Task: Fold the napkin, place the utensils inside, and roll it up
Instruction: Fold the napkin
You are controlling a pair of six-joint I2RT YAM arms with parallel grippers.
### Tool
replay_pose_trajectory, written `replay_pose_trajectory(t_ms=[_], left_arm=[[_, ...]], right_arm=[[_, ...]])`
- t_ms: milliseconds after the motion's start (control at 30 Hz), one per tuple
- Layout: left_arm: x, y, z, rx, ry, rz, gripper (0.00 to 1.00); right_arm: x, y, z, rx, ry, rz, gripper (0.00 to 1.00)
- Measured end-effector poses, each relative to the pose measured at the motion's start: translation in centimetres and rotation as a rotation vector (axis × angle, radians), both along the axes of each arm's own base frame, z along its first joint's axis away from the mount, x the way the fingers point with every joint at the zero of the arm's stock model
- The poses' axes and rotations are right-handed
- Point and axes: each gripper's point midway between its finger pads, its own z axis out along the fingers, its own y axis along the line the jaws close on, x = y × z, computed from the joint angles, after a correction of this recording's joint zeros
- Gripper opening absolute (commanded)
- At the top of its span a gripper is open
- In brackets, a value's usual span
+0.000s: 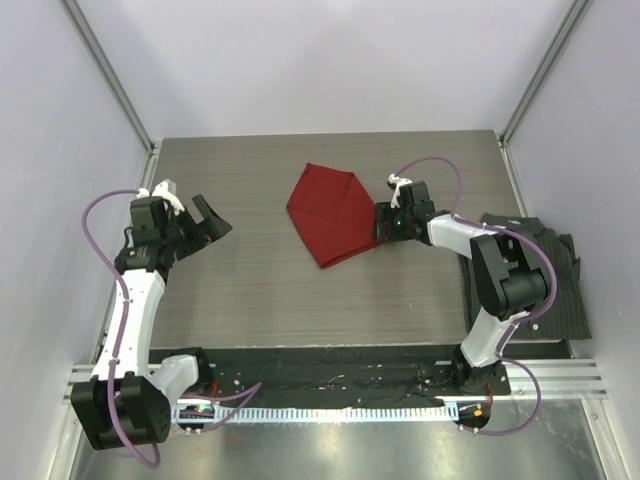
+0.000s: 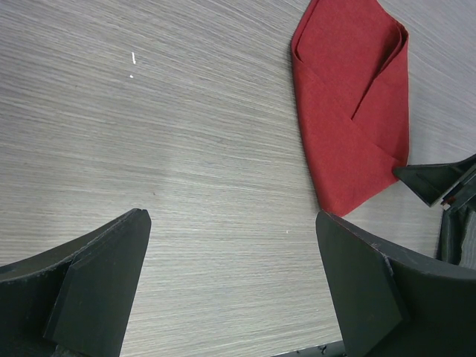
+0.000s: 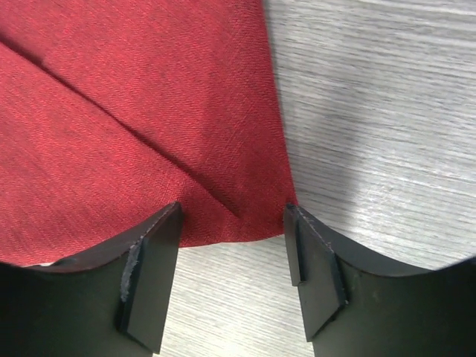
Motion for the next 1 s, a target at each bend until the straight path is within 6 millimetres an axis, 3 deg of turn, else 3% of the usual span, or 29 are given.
replay_pose_trajectory(t_ms=[233,367,567,667,900,1000], left_arm=[[0.0,-0.1,0.0,-0.002,0.000,-0.002,1.00],[0.0,-0.1,0.0,-0.006,0.002,-0.005,1.00],[0.0,-0.4,-0.3,-0.027,0.010,-0.006,1.00],[-0.1,-0.8,-0.8,-0.034,0.023,-0.018,1.00],[-1.1,-3.7,-3.2,-0.098,0.082,-0.058,1.00],[-2.3,-6.2,-5.4,-0.139,0.126,-0.083,1.00]], right_arm=[[0.3,-1.0,-0.2,-0.012,0.003,0.001,0.42],[0.5,-1.4,-0.3,-0.017,0.011,0.007,0.23],[0.1,-1.0,-0.6,-0.002,0.038,0.028,0.13],[-0.2,-0.8,-0.6,0.009,0.057,0.036,0.02],[-1.9,0.1,-0.6,0.085,0.139,0.011,0.01],[-3.4,0.3,-0.1,0.126,0.168,-0.007,0.01]])
